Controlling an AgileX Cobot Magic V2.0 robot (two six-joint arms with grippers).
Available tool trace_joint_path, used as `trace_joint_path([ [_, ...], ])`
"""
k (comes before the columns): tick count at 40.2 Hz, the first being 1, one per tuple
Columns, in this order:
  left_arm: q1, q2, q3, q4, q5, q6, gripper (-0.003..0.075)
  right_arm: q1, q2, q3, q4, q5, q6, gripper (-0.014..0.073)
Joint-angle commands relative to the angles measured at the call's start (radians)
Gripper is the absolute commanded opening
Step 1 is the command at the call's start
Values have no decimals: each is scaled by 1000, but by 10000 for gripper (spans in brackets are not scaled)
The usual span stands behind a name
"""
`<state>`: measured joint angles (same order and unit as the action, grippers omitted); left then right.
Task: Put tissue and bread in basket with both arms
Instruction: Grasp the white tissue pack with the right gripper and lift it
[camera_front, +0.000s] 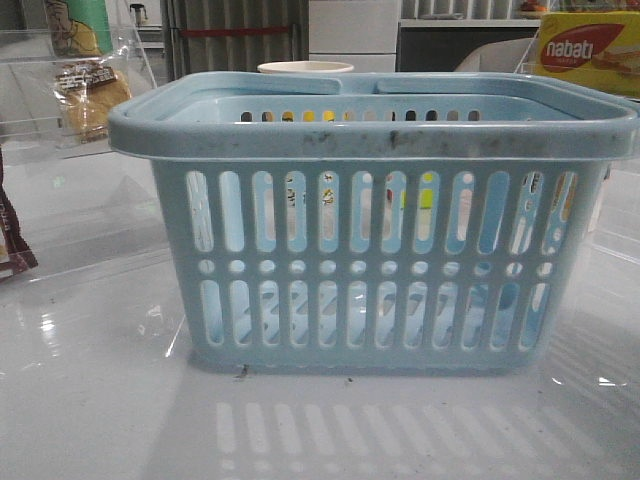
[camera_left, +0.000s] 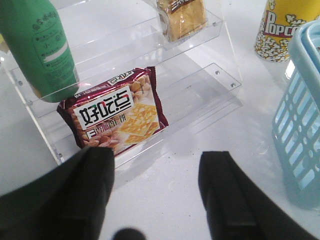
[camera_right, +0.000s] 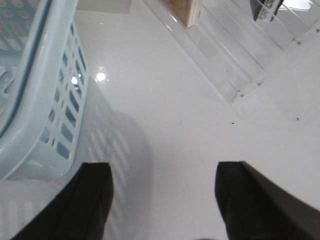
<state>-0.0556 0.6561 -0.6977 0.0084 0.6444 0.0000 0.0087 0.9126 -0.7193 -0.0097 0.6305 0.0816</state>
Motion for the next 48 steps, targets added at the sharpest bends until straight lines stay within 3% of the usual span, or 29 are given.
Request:
trace_joint_path([
  [1,-8,5,-27,-8,-81,0,477,-49,41,-86,-22,-76,-5,572],
  [18,-8,5,-27,-8,-81,0,477,-230,366,-416,-13,-61,-5,572],
  [29,-8,5,-27,-8,-81,0,477,-233,599,-603,-10,-59,-5,572],
  [48,-8,5,-27,-8,-81,-7,477,-233,847,-783,-22,-77,-5,570],
])
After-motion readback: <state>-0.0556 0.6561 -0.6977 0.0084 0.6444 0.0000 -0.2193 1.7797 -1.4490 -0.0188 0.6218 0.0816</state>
